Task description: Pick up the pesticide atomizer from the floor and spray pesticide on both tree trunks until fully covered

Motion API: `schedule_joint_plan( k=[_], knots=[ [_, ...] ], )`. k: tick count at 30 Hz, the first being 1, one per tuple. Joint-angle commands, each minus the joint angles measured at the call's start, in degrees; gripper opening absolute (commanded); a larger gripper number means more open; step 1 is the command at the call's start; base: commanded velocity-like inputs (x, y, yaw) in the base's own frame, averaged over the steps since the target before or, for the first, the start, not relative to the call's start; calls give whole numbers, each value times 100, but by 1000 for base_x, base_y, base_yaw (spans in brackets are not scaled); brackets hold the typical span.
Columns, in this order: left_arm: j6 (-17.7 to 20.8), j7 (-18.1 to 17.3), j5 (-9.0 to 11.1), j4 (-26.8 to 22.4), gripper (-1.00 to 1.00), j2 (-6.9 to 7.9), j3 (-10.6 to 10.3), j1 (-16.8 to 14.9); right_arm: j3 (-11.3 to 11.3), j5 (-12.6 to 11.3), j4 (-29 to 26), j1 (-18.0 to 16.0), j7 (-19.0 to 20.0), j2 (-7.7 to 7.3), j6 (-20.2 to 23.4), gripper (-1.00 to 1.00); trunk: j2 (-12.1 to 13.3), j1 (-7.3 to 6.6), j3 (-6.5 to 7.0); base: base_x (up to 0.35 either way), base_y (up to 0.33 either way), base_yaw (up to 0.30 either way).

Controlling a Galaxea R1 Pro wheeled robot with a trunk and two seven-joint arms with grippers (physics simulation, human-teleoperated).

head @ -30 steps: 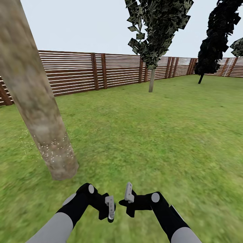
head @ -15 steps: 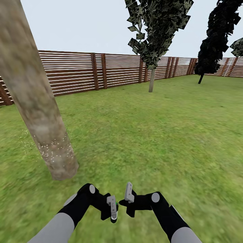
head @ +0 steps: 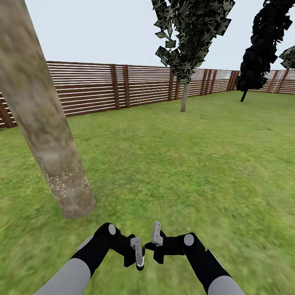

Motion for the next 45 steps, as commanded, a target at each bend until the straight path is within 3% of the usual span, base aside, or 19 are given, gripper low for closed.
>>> schedule_joint_plan(
  k=[1,10,13,18,19,20,22,24,26,27,29,31,32,33,34,35,38,40,45],
  knots=[
    [26,-23,-16,-9,-100,4,-1,-2,-7,60,-6,-1,3,2,-51,-100,-2,-1,-5,0,0,0],
    [3,-28,-53,49,-100,128,-8,24,-7,60,-14,0,3,2,-50,-100,-2,-1,-5,0,0,0],
    [1,-31,-103,52,-100,419,-24,57,-7,60,-14,0,3,2,-57,-100,-2,-1,-5,0,0,0],
    [0,-32,-112,57,-100,1140,-19,74,-15,60,-7,-1,5,0,-59,-100,-2,-1,-5,0,0,0],
    [0,-30,-112,59,-100,1306,-17,76,-19,60,-6,-1,7,-13,-59,100,-2,-1,-5,0,0,0],
    [3,-17,-95,70,-100,1537,-13,80,-25,52,-8,-1,10,-30,-61,100,-2,-1,-5,0,0,0],
    [11,238,-56,83,-100,1767,23,130,-51,53,4,0,-6,-41,-61,100,-2,-1,-5,0,0,0],
    [16,1173,-25,364,-100,1873,387,186,-150,50,27,0,-120,-114,-67,100,-2,-1,-5,0,0,0],
    [-6,2323,-10,1010,-100,1844,935,203,-610,44,108,11,-629,-327,-69,100,-2,-1,-5,0,0,0],
    [-164,3116,86,1457,-100,1819,1356,207,-1070,42,494,20,-1032,-447,-71,100,-2,-1,-5,0,0,0],
    [-551,4058,526,2062,-100,1790,1919,207,-1770,36,1071,24,-1552,-565,-75,100,-2,-1,-5,0,0,0],
    [-792,5008,1187,2471,-100,1806,2336,215,-2537,41,1522,32,-2253,-607,-83,100,-2,-1,-5,0,0,0],
    [-877,5542,1682,2606,-100,1809,2503,359,-2899,42,1820,54,-2876,-658,-136,100,-2,-1,-5,0,0,0],
    [-944,5758,1904,2625,-100,1805,2549,458,-3014,40,1944,85,-3210,-717,-179,100,-2,-1,-5,0,0,0],
    [-1192,6104,2233,2661,-100,1806,2603,600,-3116,37,2166,184,-3867,-811,-275,100,-2,-1,-5,0,0,0],
    [-1560,6560,2632,2705,-100,1812,2638,802,-3181,30,2481,316,-4808,-871,-475,100,-2,-1,-5,0,0,0],
    [-1921,7272,3392,2738,-100,1813,2656,1141,-3218,20,3145,488,-6814,-906,-1269,100,-2,-1,-5,0,0,0],
    [-1969,7382,3625,2759,-100,1785,2647,1204,-3220,10,3492,510,-7279,-895,-1553,100,-2,-1,-5,0,0,0],
    [-1986,7420,3717,3142,-100,1788,2662,1231,-3215,8,3715,518,-7438,-828,-1657,100,-2,-1,-5,0,0,0]
  ],
)
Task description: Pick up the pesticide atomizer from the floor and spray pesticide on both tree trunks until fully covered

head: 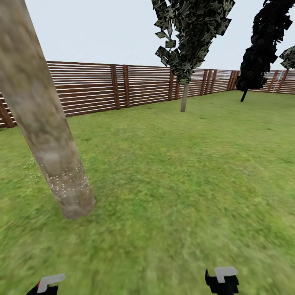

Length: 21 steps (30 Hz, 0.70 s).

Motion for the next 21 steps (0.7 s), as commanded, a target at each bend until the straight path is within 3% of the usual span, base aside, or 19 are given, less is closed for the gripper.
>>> schedule_joint_plan(
  k=[1,5,10,21],
  knots=[
    [-21,21,-61,31,-100,-4,32,-2,-40,60,13,-5,-25,2,-20,100,-2,-1,-5,0,0,0],
    [-21,21,-60,141,-100,-11,34,1,-38,93,36,-5,-27,73,-17,100,-2,-1,-5,0,0,0],
    [-21,21,-60,143,-100,6,40,9,-37,95,520,181,-27,72,2,100,-2,-1,-5,0,0,0],
    [-21,23,-69,128,-100,34,68,132,-40,91,553,407,-20,187,6,100,-2,-1,-5,0,0,0]
  ],
)
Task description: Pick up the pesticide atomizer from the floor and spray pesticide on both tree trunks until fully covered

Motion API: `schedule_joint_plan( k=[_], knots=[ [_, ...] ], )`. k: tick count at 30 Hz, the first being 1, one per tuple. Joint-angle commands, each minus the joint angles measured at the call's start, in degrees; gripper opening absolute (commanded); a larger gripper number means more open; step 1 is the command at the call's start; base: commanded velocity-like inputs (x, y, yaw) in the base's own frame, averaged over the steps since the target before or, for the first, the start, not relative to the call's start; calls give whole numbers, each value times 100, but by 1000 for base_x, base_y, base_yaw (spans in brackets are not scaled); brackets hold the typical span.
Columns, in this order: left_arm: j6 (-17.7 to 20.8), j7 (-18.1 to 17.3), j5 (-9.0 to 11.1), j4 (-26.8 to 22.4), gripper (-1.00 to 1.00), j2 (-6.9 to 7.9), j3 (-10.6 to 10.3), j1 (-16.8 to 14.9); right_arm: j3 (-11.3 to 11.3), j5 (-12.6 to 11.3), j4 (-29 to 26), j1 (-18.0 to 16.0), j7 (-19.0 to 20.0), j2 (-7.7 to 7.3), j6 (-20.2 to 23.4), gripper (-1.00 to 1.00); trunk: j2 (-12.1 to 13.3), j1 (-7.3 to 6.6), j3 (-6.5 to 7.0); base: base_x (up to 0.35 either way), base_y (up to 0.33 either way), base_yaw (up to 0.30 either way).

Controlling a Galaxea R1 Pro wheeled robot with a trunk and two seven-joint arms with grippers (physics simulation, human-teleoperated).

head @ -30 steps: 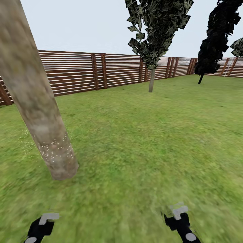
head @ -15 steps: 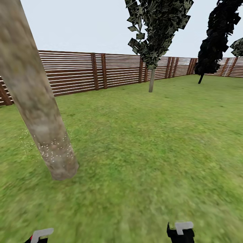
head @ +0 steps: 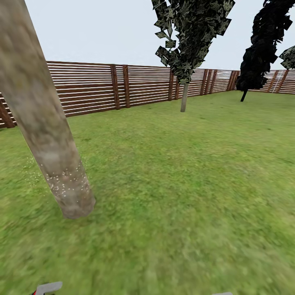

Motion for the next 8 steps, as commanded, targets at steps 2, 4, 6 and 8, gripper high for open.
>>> schedule_joint_plan(
  k=[2,4,6,8],
  knots=[
    [-20,20,-62,7,-100,2,33,3,-40,61,4,5,-28,8,-10,100,-2,-1,-5,0,0,0],
    [-20,20,-62,7,-100,2,31,4,-40,64,4,7,-29,5,-10,100,-2,-1,-5,0,0,0],
    [-20,21,-62,7,-100,-8,31,5,-40,62,4,7,-29,9,-10,100,-2,-1,-5,0,0,0],
    [-20,26,-62,2,-100,-23,33,5,-40,64,4,7,-29,7,-10,100,-2,-1,-5,0,0,0]
  ],
)
